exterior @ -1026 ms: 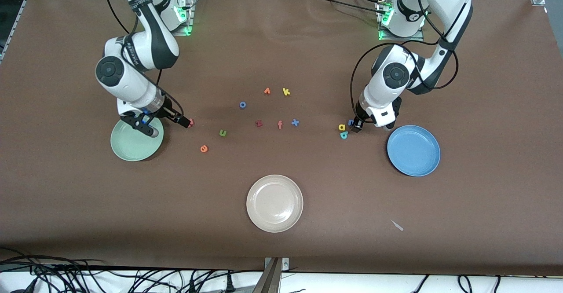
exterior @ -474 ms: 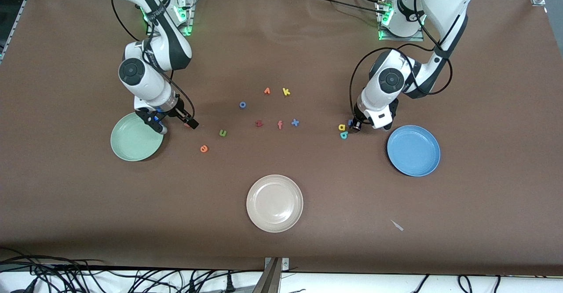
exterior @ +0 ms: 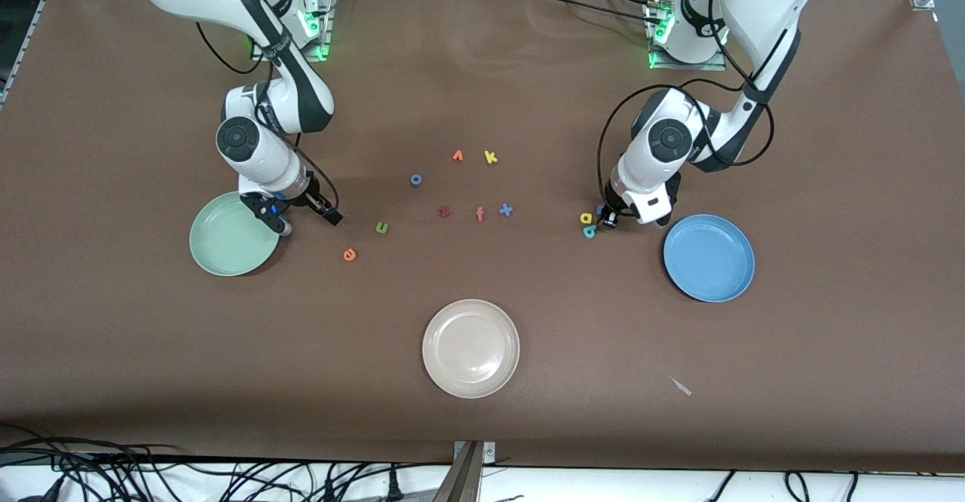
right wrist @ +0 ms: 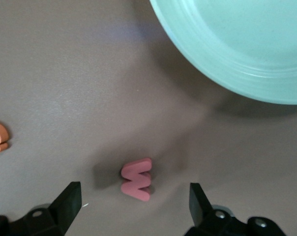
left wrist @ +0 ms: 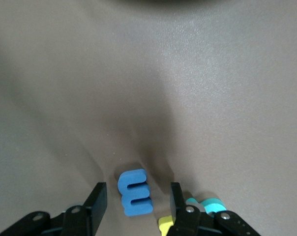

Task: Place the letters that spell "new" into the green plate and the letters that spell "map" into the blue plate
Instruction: 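Grasp the pink w and blue m with the right and left grippers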

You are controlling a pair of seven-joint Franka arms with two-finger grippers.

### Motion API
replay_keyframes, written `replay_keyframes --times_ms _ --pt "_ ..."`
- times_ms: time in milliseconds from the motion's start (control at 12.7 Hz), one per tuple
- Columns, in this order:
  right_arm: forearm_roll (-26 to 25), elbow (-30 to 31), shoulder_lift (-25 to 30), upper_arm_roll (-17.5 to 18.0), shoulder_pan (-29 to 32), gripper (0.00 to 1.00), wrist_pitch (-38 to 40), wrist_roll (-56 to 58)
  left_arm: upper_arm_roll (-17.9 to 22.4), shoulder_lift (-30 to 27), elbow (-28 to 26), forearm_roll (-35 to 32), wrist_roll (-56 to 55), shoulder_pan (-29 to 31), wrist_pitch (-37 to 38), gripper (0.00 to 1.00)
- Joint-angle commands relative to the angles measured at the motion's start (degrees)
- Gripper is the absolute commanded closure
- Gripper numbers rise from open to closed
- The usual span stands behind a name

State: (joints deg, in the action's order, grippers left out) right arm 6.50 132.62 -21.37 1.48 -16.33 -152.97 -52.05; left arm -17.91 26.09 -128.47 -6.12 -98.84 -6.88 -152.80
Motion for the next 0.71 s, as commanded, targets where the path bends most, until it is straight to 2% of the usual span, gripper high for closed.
replay_keyframes --times_ms 0,79,158,474,553,632 --pt "0.44 -0.43 -0.51 0.10 0.07 0.17 -0.66 -0.69 0.68 1.51 1.65 -2.93 -2.49 -0.68 -0.04 0.43" --pt "0.44 -0.43 -0.60 0.10 0.15 0.23 -0.66 -0.69 0.77 1.51 1.56 -3.02 -2.49 -0.68 0.04 0.44" --pt "0.44 -0.51 -0.60 0.10 0.15 0.28 -0.66 -0.69 0.77 1.51 1.56 -3.02 -2.32 -0.68 0.13 0.51" --pt "0.44 -0.87 -1.04 0.10 0.33 0.41 -0.66 -0.69 0.77 1.25 1.65 -3.45 -1.97 -0.68 0.40 0.88" --pt "0.44 -0.95 -1.13 0.10 0.42 0.42 -0.66 -0.60 0.68 1.07 1.73 -5.46 -1.97 -0.24 0.66 0.96" --pt "0.35 -0.96 -1.39 0.10 0.50 0.42 -0.75 -0.60 0.68 0.90 1.73 -6.78 -1.97 -0.15 0.66 0.99"
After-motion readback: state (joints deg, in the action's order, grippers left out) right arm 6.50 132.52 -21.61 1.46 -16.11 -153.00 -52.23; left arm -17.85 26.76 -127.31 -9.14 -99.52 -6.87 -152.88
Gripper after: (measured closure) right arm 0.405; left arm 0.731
